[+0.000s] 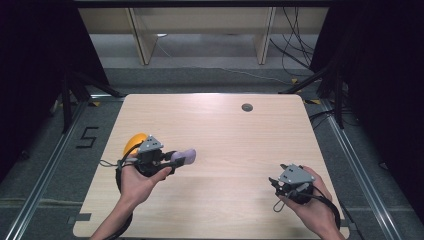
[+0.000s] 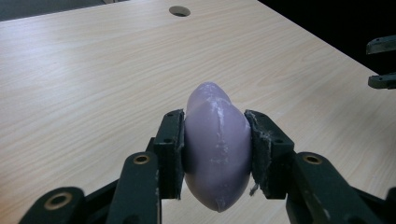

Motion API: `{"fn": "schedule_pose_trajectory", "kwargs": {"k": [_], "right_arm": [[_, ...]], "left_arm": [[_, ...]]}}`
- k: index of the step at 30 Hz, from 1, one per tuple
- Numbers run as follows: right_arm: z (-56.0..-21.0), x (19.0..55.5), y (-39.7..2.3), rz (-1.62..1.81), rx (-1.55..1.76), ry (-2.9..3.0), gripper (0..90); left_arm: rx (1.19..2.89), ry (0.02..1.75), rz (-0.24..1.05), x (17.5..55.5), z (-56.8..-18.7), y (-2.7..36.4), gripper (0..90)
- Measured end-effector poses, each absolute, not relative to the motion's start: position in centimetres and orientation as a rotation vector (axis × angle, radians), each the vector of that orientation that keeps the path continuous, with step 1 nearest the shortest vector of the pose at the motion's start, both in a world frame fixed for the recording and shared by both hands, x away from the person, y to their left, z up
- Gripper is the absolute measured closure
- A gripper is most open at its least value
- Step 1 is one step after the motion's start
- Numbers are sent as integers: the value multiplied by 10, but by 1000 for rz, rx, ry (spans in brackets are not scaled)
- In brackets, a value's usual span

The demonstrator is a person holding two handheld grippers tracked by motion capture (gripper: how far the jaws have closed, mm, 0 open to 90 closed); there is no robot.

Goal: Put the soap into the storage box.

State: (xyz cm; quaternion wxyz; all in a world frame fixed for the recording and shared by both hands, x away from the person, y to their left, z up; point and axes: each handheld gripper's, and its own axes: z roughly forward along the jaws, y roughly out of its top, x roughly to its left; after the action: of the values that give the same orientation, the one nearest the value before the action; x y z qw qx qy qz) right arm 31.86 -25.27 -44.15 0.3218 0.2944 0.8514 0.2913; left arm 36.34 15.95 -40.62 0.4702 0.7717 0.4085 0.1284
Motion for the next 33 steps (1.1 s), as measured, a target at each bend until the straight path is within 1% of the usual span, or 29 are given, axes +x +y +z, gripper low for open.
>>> {"fn": "schedule_pose_trajectory", "kwargs": {"k": [22, 33], "right_arm": [[-439, 318, -254, 782, 778, 2215, 434], [-440, 319, -254, 786, 777, 2220, 433]], "left_arm": [[1841, 1069, 386, 368, -398, 185, 591], [1796, 1114, 391, 368, -397, 199, 591]]}}
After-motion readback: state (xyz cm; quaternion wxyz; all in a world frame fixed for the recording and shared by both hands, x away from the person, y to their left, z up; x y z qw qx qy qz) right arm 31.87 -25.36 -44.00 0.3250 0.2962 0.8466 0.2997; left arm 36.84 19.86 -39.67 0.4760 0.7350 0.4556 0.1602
